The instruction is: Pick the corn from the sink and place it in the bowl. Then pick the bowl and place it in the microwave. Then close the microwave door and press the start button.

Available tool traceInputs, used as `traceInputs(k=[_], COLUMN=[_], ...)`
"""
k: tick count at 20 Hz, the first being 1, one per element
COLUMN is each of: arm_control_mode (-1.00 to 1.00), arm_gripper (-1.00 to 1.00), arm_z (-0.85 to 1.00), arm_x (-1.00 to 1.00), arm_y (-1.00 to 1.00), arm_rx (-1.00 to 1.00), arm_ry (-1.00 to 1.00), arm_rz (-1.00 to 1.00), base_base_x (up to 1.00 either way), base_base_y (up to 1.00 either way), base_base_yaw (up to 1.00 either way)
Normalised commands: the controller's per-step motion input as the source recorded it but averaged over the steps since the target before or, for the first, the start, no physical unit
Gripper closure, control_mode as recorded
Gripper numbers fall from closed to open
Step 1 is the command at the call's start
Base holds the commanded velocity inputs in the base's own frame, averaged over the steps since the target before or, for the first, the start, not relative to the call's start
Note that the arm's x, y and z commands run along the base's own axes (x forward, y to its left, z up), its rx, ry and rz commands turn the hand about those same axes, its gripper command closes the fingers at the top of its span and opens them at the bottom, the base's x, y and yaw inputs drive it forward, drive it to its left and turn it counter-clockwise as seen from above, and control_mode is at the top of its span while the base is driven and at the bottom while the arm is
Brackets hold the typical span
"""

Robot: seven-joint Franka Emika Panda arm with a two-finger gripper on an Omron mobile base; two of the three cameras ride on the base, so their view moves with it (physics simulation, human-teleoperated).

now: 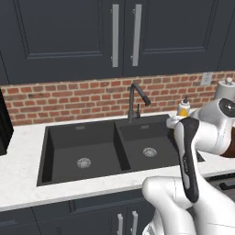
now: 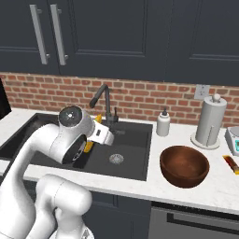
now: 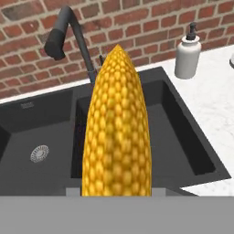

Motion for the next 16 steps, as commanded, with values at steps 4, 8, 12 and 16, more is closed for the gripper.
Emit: traceInputs(k=[4,8,12,16], arm_control_mode=[-1.00,-1.00,-1.00,-1.00], arm_gripper=[1.00,1.00,1.00,1.00], arm_z=[0.10,0.24,0.22,0.09], arm_x=[-0.15,-0.09,-0.03,-0.07], arm_y=[-0.23,-0.43,-0.52,-0.50], arm_rx=[-0.28,-0.22,-0.15,-0.08], arm_ry=[0.23,0.20,0.27,0.23], arm_rz=[-0.13,-0.13,-0.14,-0.07], base_base_x=[0.00,0.00,0.00,0.00], base_base_y=[0.00,0.00,0.00,0.00], base_base_yaw=[0.00,0.00,0.00,0.00])
